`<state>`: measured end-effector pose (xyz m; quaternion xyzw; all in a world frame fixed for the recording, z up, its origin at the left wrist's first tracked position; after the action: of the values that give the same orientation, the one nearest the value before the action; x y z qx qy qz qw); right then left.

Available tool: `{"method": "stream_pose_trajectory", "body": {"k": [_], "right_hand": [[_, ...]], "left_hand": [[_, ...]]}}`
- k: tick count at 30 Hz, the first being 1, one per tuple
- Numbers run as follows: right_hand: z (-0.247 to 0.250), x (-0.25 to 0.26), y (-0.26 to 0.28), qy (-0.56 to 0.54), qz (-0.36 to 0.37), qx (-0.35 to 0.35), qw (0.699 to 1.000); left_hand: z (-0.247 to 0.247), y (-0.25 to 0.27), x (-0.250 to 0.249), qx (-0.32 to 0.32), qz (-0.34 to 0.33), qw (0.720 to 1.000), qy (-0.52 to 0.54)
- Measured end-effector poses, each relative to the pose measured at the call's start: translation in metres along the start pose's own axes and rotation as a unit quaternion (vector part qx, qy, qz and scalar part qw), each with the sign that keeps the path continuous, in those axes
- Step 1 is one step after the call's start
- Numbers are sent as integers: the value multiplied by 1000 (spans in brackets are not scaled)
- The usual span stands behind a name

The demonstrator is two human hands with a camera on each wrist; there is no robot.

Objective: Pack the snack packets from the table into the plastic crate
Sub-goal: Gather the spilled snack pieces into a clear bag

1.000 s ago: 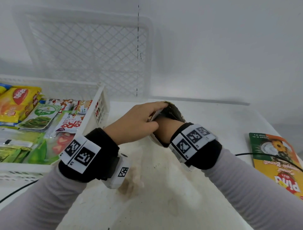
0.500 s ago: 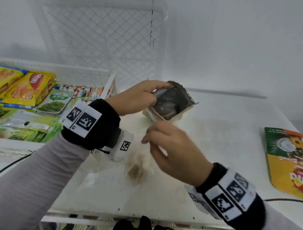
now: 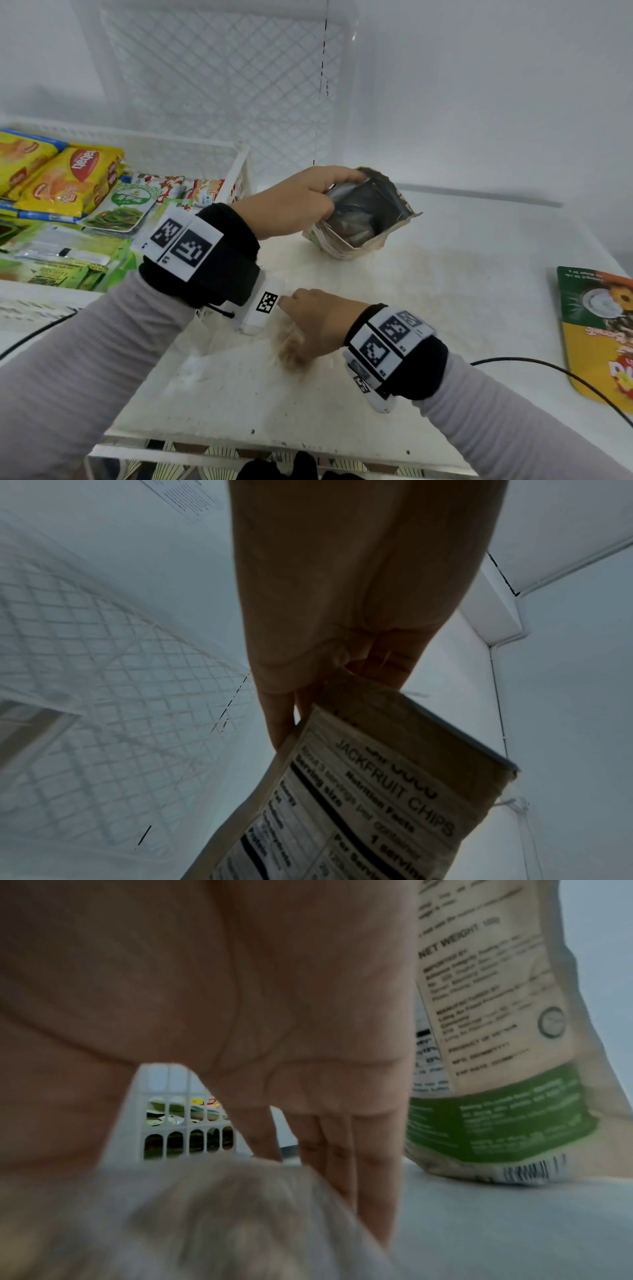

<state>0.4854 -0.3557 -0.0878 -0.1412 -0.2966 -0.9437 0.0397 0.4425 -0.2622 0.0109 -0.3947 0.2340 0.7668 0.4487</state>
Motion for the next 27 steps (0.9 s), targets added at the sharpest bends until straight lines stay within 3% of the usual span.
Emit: {"method": "stream_pose_trajectory", "body": {"k": [4, 10, 14, 17, 22, 25, 27], "right_hand": [[-2, 3, -2, 9, -55, 29, 998], [-9, -4, 0, -89, -27, 0, 996], [-6, -18, 31, -232, -4, -75, 970], [17, -21, 77, -264, 35, -152, 952], [79, -27, 156, -383, 126, -271, 874], [97, -30, 164, -423, 165, -415, 788], [95, -26, 149, -388, 153, -539, 732]], "left_hand": [[-1, 1, 0, 1, -3, 1000, -3], [-2, 2, 3, 1, -11, 1000, 4], [0, 4, 4, 3, -20, 1000, 2], [-1, 5, 5, 1, -26, 1000, 5], [-6, 7, 5, 0, -44, 999, -7], [-10, 6, 2, 1, -57, 998, -1], [-10, 7, -1, -3, -56, 998, 1]]}}
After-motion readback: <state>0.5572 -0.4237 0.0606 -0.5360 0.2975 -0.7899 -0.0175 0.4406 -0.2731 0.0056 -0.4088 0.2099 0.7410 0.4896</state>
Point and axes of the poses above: each hand's wrist, its own y-axis away from the middle knuckle, its own z-axis out of the back of the hand, x = y × z, the point moved 1 cm from there along -y, towards the middle knuckle, and after that the axes turned 7 degrees about -y, right-handed, at the moved point
